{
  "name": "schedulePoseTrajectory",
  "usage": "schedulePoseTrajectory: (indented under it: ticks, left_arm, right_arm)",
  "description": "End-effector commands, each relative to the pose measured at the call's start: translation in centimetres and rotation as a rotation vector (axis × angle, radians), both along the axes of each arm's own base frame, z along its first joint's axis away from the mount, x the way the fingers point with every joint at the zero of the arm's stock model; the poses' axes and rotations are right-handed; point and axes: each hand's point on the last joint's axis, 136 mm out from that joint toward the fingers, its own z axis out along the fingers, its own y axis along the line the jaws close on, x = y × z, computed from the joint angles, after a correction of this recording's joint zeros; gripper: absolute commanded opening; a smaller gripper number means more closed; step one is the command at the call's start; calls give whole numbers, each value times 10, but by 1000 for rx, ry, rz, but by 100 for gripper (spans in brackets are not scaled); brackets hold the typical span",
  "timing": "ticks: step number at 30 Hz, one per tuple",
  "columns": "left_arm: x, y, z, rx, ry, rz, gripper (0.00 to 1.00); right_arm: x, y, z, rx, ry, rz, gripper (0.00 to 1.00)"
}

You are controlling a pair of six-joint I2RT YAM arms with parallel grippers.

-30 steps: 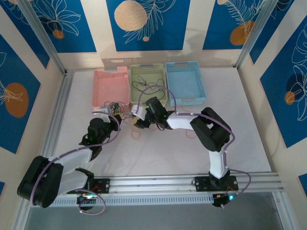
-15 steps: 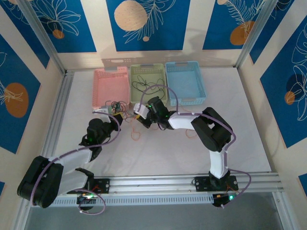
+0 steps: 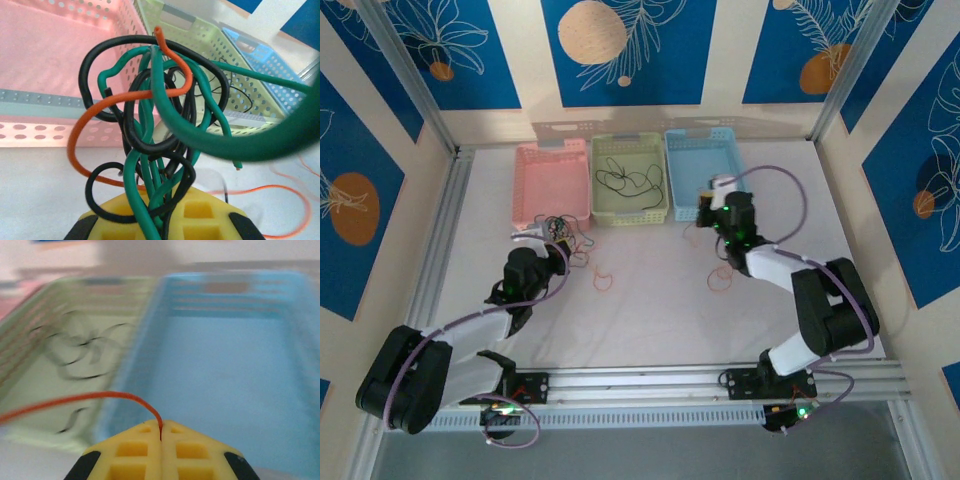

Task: Untangle the cables

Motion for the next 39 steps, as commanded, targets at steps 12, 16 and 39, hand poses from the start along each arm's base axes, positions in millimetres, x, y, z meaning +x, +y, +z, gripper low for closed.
schedulePoseTrajectory:
  ticks: [12,16,39]
  left_arm:
    - [8,6,13,-18,-24,33,0]
    - [9,5,12,-19,-22,27,0]
    - [9,1,10,-19,-12,7,0]
  right_arm:
    - [-35,-31,6,172,127,-262,3]
    - [-74,-57,2,271,282,-406,10]
    - [-108,-37,-118,405,935,-415,67]
